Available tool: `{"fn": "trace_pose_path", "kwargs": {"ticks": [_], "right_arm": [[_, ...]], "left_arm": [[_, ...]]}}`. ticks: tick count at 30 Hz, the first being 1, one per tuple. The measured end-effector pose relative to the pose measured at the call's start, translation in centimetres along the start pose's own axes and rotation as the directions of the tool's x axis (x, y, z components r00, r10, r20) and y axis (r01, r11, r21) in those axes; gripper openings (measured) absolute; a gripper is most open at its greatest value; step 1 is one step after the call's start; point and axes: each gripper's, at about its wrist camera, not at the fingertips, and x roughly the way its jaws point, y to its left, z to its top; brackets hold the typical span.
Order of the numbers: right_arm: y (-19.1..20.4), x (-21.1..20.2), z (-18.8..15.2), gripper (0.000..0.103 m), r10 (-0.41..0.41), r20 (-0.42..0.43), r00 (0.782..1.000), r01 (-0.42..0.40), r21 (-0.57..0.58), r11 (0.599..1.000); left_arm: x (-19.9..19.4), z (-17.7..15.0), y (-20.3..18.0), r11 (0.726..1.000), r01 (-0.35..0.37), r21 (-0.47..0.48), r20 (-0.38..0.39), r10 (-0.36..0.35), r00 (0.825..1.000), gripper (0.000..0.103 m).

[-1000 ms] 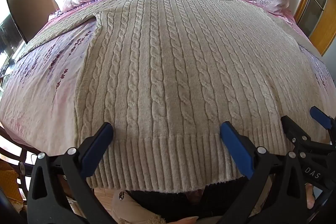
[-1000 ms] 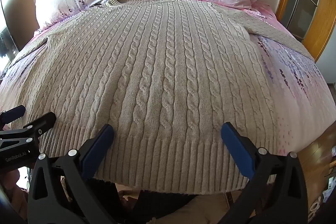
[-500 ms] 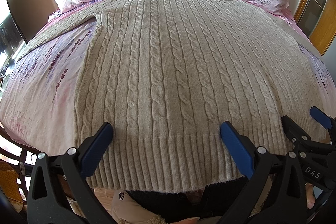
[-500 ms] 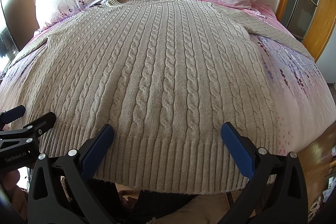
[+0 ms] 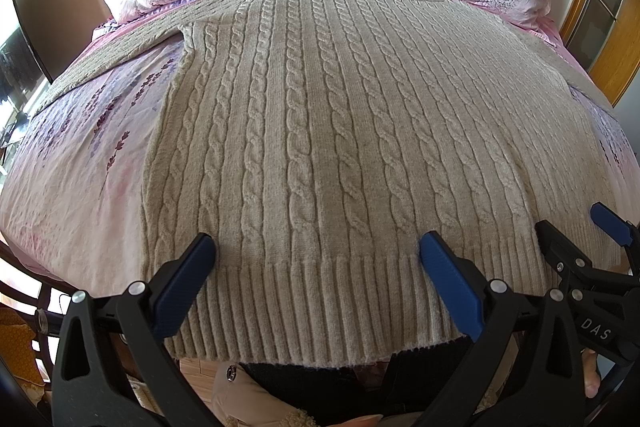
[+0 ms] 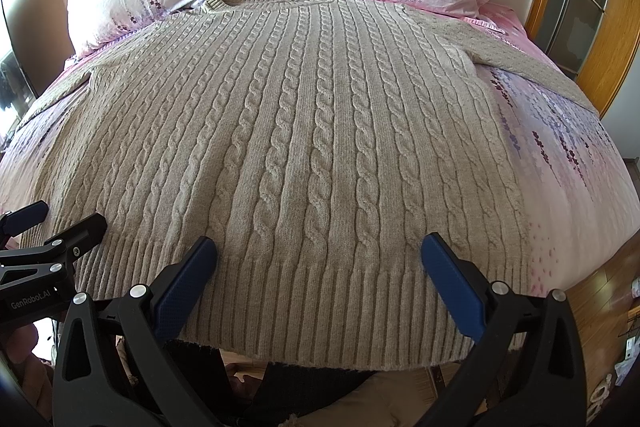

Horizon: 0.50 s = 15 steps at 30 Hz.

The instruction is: Fold small clothes

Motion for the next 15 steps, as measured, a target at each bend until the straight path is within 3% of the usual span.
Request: {"fn": "trace_pose_path", "kwargs": {"ticks": [15], "right_arm": [[-0.02, -0.04, -0.02, 0.102, 0.000, 0.000, 1.000, 0.000, 0.000, 1.000]], "left_arm": [[0.01, -0.01, -0.01, 1.000, 0.000, 0.000, -0.003, 0.000, 1.000, 0.101]]}}
